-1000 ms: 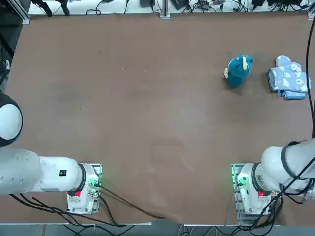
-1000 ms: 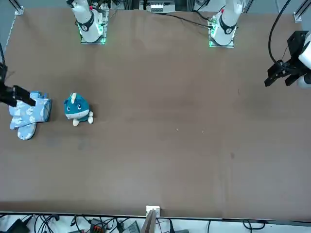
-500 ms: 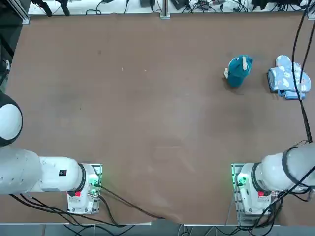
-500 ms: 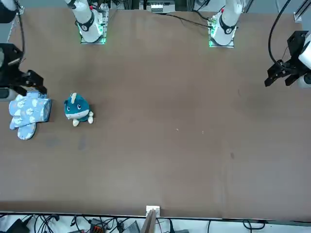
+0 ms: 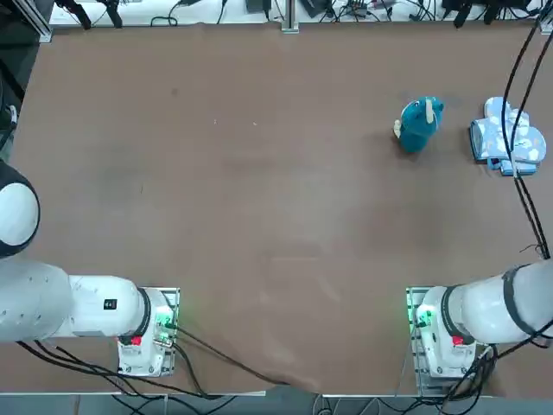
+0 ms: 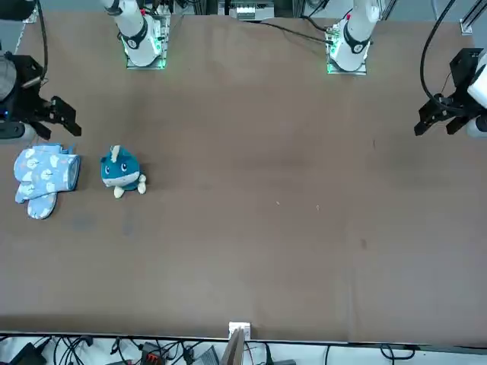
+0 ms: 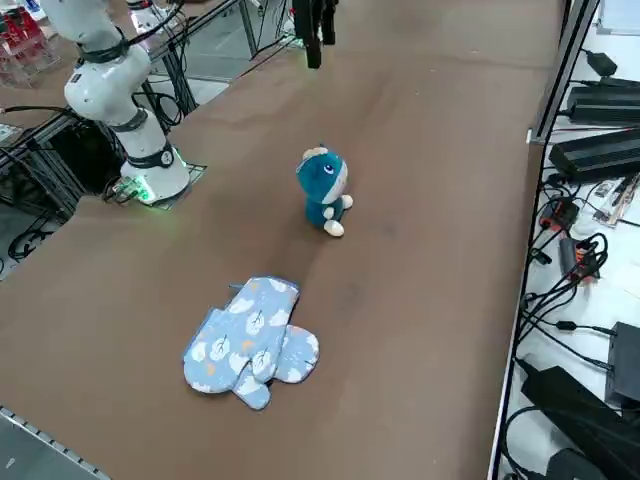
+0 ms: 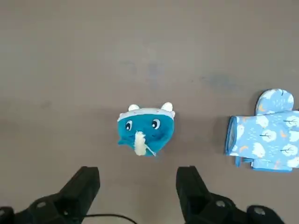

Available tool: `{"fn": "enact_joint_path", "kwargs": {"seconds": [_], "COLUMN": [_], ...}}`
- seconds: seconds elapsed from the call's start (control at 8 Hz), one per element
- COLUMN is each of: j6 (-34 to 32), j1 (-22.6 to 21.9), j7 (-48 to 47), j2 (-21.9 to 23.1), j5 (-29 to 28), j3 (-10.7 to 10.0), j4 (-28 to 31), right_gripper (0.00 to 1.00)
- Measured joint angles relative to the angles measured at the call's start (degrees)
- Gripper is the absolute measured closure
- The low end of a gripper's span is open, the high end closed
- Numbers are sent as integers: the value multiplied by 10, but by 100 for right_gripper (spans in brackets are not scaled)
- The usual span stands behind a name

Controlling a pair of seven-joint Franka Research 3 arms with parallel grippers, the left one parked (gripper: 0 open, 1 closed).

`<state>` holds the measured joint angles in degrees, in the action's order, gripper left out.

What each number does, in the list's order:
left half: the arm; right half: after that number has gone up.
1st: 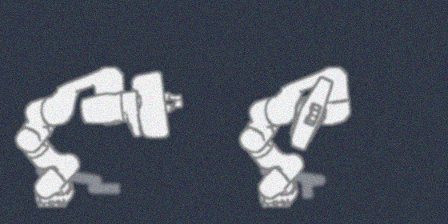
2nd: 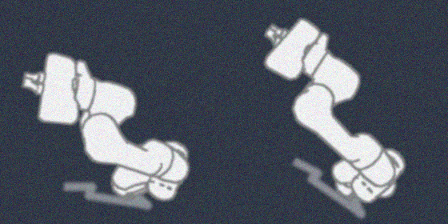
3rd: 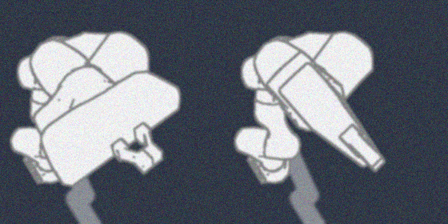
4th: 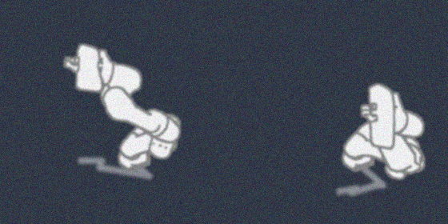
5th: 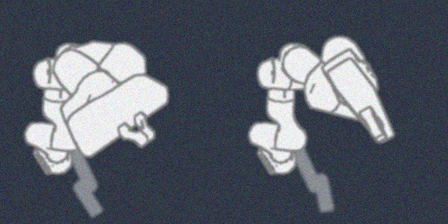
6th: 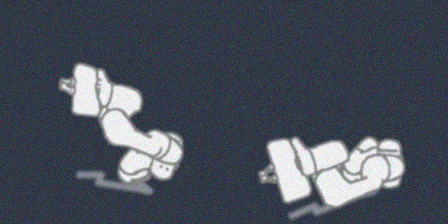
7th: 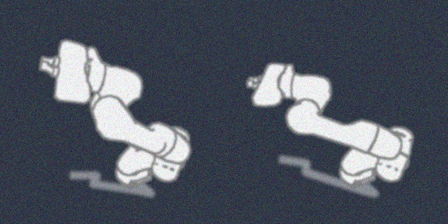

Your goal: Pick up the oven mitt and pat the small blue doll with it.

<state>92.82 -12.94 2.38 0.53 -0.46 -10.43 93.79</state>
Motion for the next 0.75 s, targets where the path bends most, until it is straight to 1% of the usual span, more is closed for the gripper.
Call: {"fn": "enact_joint_path", "kwargs": {"seconds": [0.12,0.38,0.62,0.75], "j6": [0,-6,-13,-17], "j1": [0,0,1,1], "j7": [0,1,1,1], "j2": [14,29,36,36], "j5": [-3,-8,-9,-9], "j3": [-3,-9,-19,-22], "j4": [11,15,14,13], "right_gripper": [0,0,0,0]}}
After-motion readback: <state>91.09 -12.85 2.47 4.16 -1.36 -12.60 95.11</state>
